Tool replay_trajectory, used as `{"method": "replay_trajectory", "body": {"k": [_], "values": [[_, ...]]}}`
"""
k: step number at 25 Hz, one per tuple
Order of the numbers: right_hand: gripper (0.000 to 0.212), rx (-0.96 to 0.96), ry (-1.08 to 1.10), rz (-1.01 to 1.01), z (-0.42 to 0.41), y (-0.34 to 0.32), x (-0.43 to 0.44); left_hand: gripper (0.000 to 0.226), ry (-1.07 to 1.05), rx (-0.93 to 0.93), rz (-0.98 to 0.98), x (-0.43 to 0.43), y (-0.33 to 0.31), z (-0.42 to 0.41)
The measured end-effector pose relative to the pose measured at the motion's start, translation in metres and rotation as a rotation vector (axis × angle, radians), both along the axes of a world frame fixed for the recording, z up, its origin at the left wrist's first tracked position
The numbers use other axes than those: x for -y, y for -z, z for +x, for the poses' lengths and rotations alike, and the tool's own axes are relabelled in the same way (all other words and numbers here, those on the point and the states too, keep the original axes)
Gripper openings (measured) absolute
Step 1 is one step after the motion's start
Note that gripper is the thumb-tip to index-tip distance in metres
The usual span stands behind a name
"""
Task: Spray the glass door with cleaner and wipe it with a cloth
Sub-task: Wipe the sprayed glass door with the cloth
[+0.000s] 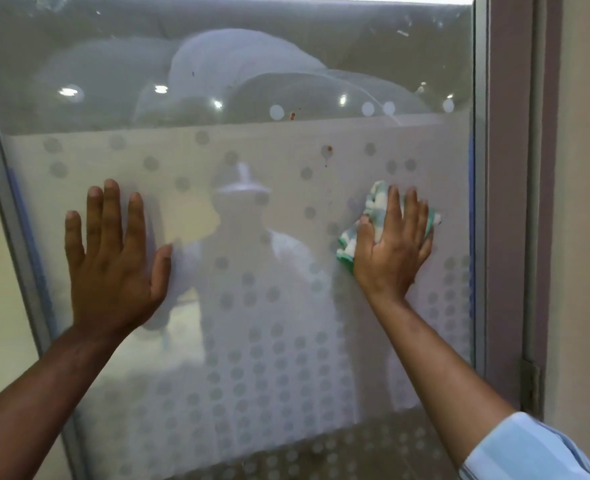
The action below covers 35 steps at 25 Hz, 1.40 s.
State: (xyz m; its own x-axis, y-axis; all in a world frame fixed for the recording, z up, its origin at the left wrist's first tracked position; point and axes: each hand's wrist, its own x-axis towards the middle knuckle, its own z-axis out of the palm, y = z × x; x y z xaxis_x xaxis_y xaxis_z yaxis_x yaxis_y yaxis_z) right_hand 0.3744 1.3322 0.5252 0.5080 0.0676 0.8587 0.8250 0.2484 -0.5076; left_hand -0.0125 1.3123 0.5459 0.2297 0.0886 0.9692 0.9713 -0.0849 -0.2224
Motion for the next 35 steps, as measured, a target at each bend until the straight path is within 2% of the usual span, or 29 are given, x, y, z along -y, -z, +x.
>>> {"method": "replay_trajectory", "body": {"k": [5,9,14,17,19,21,24,29,32,35], "values": [[0.070,-0.016,-0.046,0.027,-0.022,-0.058,-0.002,0.080,-0.024,-0.002,0.018,-0.001,-0.002,-0.001],[0.065,0.171,-0.045,0.056,-0.058,-0.081,0.000,0.081,-0.035,-0.007,0.020,-0.001,-0.002,0.001],[0.069,0.560,-0.071,0.055,-0.094,-0.045,0.014,0.083,0.007,0.025,0.021,0.000,-0.008,0.007],[0.071,0.682,-0.065,0.038,-0.083,-0.002,0.015,0.083,0.012,0.015,0.040,0.001,-0.029,0.019],[0.072,0.643,-0.026,0.039,-0.062,0.009,0.011,0.082,0.011,0.009,0.053,-0.002,-0.055,0.027],[0.069,0.501,0.027,0.045,-0.036,-0.001,0.004,0.081,0.004,0.008,0.056,-0.005,-0.080,0.030],[0.067,0.321,0.027,0.038,-0.001,-0.046,-0.002,0.082,-0.016,0.017,0.065,-0.011,-0.095,0.030],[0.068,0.185,-0.016,0.003,0.009,-0.119,-0.003,0.081,-0.020,0.013,0.086,-0.012,-0.094,0.031],[0.069,0.154,-0.011,0.019,-0.010,-0.145,-0.004,0.082,-0.012,0.016,0.086,-0.013,-0.094,0.033],[0.070,0.223,-0.011,0.057,-0.038,-0.164,-0.002,0.081,-0.019,0.020,0.102,-0.012,-0.092,0.033]]}}
